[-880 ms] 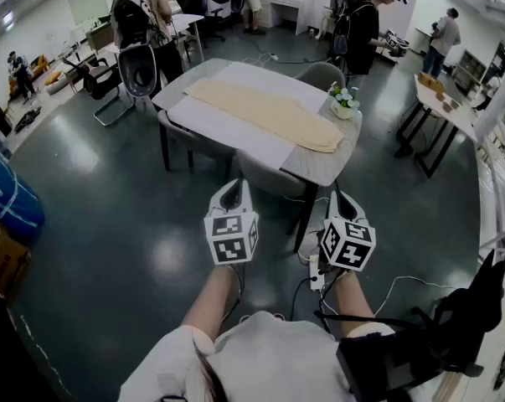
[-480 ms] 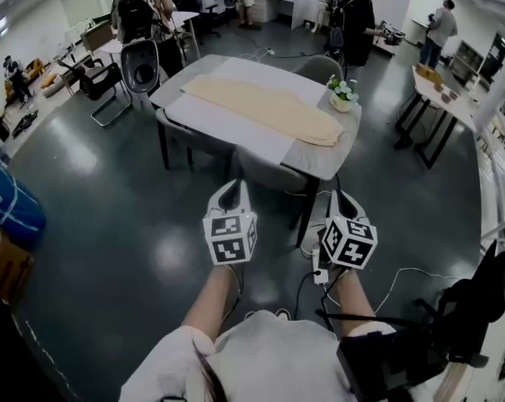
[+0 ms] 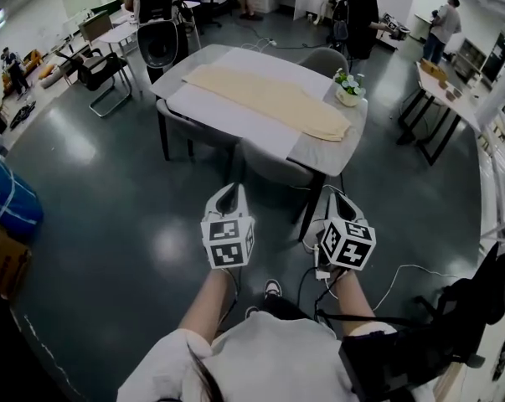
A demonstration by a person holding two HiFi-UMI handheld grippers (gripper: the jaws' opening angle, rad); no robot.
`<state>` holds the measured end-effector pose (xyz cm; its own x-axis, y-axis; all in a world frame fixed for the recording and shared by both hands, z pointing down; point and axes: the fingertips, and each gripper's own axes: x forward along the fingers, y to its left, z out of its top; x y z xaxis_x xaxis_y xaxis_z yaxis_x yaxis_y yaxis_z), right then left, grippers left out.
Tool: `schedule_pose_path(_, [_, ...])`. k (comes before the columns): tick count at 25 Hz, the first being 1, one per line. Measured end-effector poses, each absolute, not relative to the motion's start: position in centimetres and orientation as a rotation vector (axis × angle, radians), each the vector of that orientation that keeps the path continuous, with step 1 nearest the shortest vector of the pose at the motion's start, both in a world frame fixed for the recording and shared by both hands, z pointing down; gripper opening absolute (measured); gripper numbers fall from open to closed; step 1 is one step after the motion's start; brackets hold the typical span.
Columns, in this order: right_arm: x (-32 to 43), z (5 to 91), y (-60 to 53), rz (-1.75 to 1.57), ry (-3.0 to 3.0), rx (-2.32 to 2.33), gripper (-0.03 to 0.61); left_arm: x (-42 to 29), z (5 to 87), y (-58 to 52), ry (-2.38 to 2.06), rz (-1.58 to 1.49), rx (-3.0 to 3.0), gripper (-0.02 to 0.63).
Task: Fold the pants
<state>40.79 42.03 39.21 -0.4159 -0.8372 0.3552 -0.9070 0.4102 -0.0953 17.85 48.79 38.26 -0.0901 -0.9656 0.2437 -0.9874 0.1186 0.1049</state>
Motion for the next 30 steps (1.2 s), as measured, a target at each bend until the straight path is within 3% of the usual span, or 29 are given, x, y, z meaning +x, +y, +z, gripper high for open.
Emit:
schedule_pose_path(17, [24.0,39.9,24.5,0.400,-2.499,1.308,-0.008,3.2,39.1,34.2,-2.261,0.116,1.744,0.009])
schedule_pose_path(30, [17.0,40.8,9.9,0.422,-2.480,1.292,-0.008,-4.6,40.2,20.7,-2.259,0.142,1.706,0.009])
